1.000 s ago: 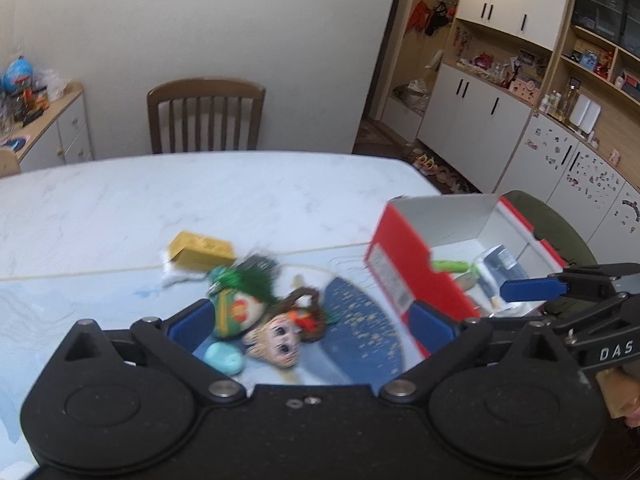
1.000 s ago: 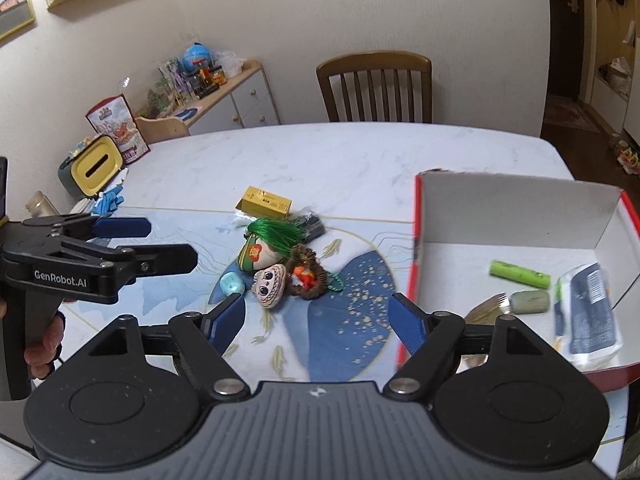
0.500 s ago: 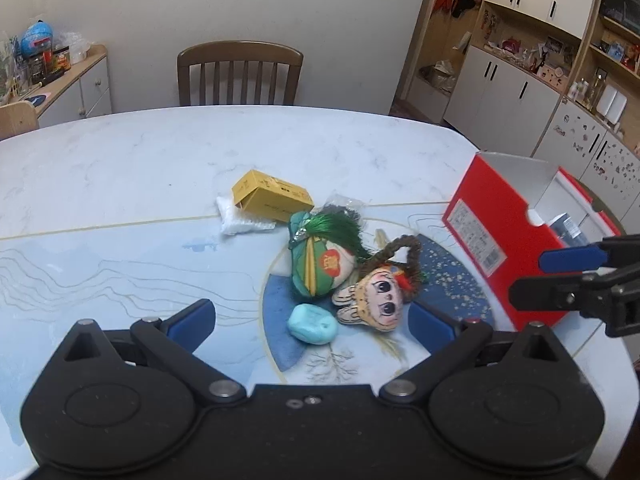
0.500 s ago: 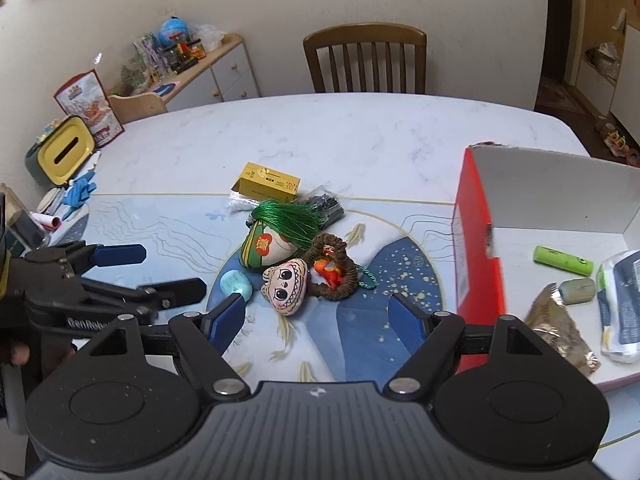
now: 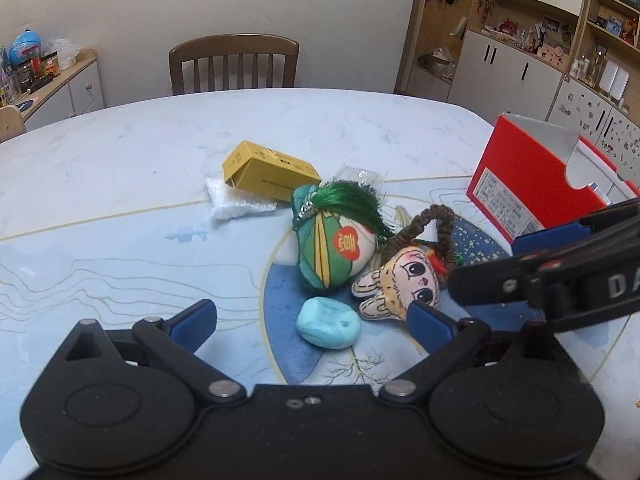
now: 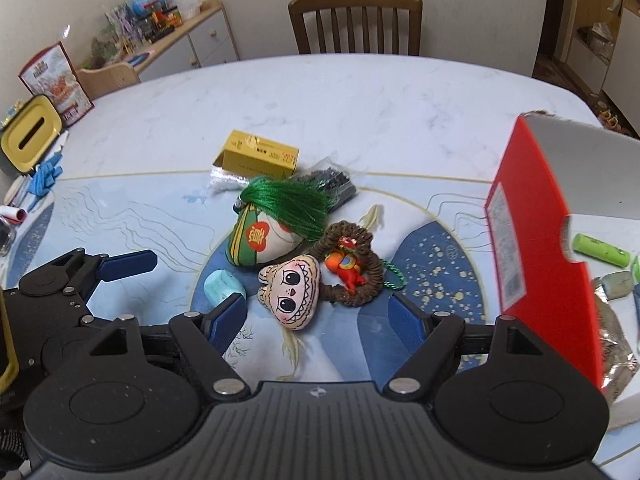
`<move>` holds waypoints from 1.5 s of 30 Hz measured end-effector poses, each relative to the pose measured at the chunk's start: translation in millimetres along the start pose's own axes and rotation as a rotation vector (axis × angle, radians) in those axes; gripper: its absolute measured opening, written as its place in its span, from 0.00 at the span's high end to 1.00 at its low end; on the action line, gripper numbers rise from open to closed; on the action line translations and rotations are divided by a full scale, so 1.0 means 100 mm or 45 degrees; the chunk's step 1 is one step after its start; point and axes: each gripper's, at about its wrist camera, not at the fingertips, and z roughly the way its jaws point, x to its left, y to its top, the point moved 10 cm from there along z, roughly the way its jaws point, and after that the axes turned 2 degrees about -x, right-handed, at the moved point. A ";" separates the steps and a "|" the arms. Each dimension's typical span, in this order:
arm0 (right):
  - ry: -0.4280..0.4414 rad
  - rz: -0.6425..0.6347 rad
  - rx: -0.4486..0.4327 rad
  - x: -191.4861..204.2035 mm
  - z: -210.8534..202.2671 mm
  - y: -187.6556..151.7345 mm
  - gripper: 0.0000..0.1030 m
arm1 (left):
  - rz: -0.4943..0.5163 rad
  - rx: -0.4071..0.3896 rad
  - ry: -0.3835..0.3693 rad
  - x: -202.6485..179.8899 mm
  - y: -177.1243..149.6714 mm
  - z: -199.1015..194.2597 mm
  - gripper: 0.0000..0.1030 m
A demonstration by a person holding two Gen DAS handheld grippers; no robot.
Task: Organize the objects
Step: 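Grasp the blue soap with the left gripper while the right grasps the doll keychain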
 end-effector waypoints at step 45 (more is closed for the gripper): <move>0.057 0.049 0.039 0.14 0.07 -0.06 0.71 | -0.003 0.080 -0.100 -0.12 0.02 -0.14 0.64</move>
